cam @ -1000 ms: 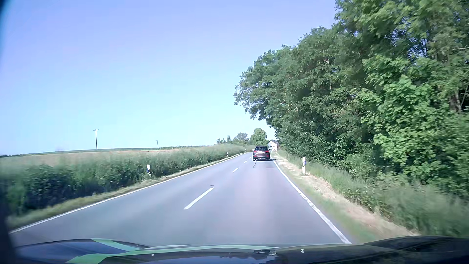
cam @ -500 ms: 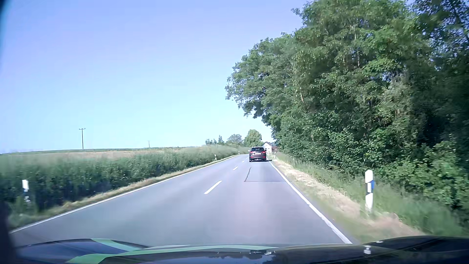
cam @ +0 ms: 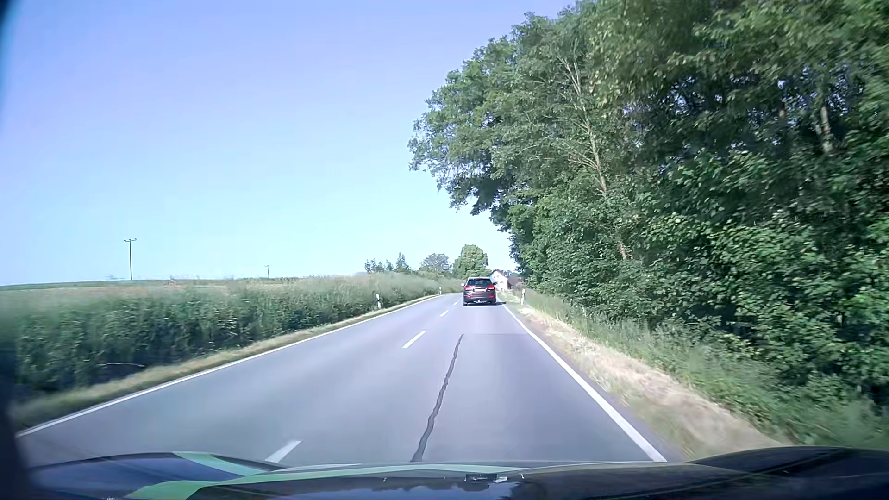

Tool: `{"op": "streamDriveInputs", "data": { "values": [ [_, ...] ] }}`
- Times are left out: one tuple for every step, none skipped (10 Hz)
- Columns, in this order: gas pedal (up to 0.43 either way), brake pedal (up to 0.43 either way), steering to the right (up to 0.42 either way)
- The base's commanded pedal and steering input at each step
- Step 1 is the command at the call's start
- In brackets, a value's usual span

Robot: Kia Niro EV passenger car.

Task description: Follow the waypoints while adhering to traffic rules and regulations

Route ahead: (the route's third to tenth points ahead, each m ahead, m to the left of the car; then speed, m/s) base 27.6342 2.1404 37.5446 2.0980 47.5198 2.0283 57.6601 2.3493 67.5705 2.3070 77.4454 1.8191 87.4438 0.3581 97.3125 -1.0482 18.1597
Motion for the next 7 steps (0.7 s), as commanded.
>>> {"op": "streamDriveInputs", "data": {
  "values": [
    [0.189,0.0,0.0],
    [0.189,0.0,0.0],
    [0.22,0.0,-0.001],
    [0.22,0.0,-0.002],
    [0.22,0.0,-0.004],
    [0.22,0.0,-0.004],
    [0.209,0.0,-0.005]
  ]
}}
